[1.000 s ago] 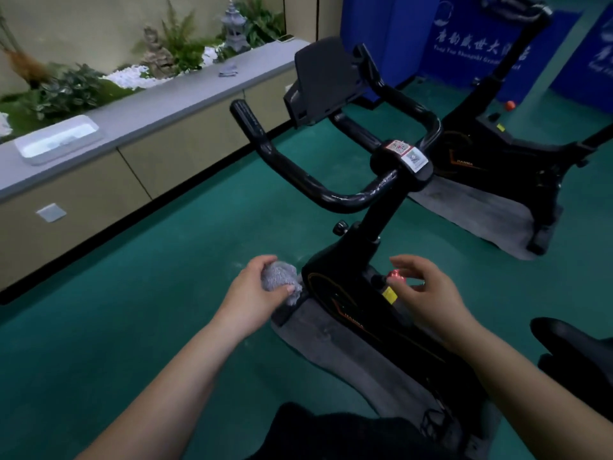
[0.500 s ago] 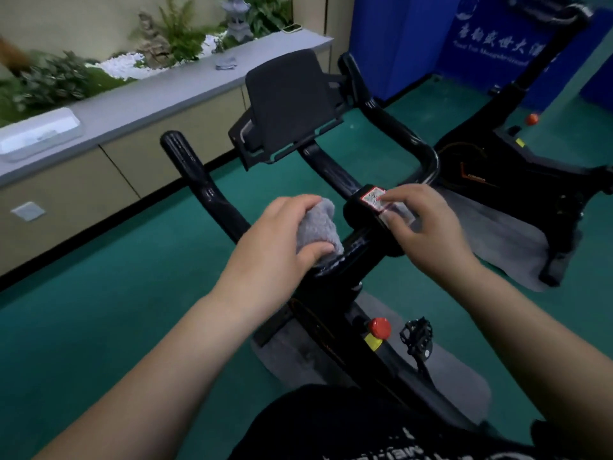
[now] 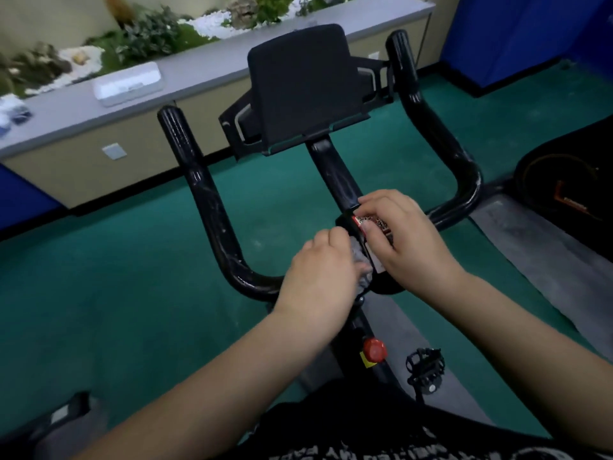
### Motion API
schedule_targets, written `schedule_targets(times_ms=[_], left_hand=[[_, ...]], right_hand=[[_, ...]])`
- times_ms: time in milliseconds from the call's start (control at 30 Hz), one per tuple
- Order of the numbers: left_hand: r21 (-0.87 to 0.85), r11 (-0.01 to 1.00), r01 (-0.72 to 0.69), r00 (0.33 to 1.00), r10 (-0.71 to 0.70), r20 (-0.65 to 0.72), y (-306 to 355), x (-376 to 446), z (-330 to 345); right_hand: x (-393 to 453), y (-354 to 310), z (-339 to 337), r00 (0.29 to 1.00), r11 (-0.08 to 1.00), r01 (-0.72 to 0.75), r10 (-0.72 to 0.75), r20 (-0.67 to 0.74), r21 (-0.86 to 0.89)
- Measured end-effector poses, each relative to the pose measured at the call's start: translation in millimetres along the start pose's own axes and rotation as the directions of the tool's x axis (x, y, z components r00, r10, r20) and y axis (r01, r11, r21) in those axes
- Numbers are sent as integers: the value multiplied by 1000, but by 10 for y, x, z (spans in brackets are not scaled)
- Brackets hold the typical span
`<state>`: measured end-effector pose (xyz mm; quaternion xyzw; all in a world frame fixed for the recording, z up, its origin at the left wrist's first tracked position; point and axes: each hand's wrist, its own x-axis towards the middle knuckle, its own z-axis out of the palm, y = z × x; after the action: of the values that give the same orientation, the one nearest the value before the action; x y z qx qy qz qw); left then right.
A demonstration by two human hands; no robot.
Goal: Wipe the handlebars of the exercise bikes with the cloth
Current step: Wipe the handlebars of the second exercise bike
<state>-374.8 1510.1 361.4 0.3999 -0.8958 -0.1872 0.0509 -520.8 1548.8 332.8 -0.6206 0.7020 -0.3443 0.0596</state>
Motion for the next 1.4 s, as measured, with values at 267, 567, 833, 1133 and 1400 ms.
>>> schedule_targets(times_ms=[267, 567, 833, 1133, 1400], left_hand=[[101, 994, -44, 998, 40, 48, -304, -315, -256], [73, 992, -106, 994, 104, 34, -208, -189, -82], [164, 981, -104, 994, 100, 33, -420, -357, -247], [247, 936, -251, 962, 269, -44, -671, -544, -150], [-472, 843, 258, 727, -491, -480, -836, -847, -533]], right_hand=[[-14, -12, 55, 999, 999, -4, 6, -41, 45], [-18, -26, 41, 999, 999, 5, -2, -53, 50], [3, -82, 29, 998, 998, -46, 48, -36, 42], [79, -133, 62, 995, 995, -94, 93, -20, -41], [66, -184, 113, 989, 990, -128, 123, -81, -63]])
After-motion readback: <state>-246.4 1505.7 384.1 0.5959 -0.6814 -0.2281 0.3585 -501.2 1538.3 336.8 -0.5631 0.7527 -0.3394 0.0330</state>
